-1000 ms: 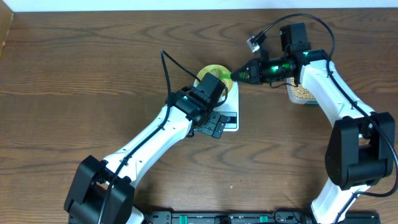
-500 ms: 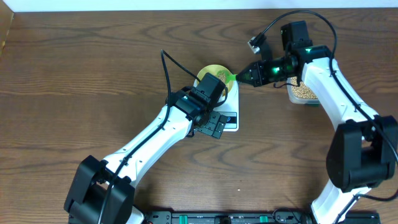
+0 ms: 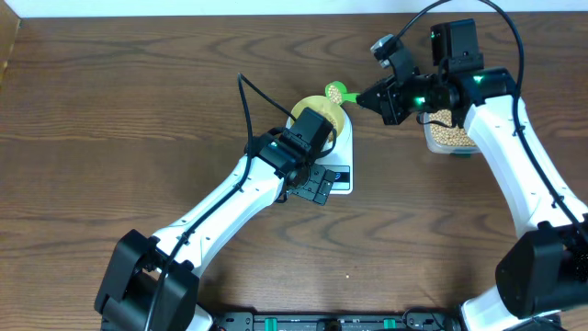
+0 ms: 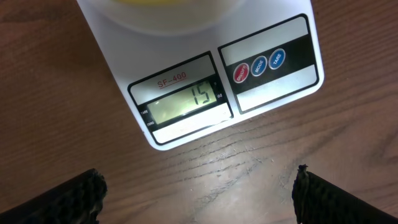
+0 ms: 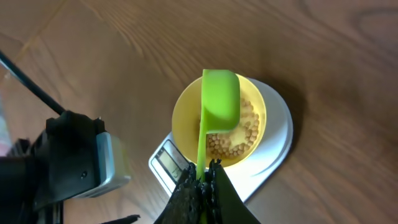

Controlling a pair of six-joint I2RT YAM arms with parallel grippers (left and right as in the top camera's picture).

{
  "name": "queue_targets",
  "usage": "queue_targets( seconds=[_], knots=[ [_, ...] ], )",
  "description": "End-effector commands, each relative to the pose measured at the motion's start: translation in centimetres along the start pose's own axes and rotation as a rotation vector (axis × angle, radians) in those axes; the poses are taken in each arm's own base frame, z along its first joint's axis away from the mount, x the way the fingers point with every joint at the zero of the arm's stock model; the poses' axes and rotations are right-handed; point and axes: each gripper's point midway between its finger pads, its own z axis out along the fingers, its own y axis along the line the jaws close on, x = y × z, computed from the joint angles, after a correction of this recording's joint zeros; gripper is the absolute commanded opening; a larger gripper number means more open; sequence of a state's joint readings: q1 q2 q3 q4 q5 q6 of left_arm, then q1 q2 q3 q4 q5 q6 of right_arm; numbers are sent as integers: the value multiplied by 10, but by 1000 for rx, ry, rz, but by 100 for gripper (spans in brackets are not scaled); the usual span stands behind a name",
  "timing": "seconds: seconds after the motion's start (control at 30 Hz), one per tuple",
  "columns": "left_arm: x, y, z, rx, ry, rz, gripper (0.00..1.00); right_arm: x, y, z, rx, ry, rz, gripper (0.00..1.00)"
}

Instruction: Scoop item into bowl and weigh 50g on scale

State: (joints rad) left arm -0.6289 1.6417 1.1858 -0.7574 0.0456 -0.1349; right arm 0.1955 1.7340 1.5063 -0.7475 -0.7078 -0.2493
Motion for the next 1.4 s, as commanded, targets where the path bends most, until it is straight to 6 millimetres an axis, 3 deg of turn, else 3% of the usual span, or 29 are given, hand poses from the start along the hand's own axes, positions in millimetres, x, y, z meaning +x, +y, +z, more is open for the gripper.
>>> queue_targets(
  seconds=[0.0, 0.4, 0.87, 1.37],
  knots=[
    [1, 2, 1, -13, 2, -8, 98, -9, 7, -2, 25, -7, -128, 1],
    [1, 2, 1, -13, 2, -8, 98, -13, 17, 1, 16, -15, -226, 1],
    [1, 2, 1, -13, 2, -8, 98, -24, 27, -15, 66, -41, -390, 1],
    [1, 2, 1, -13, 2, -8, 98, -24, 35, -10, 54, -35, -570, 1]
  ],
)
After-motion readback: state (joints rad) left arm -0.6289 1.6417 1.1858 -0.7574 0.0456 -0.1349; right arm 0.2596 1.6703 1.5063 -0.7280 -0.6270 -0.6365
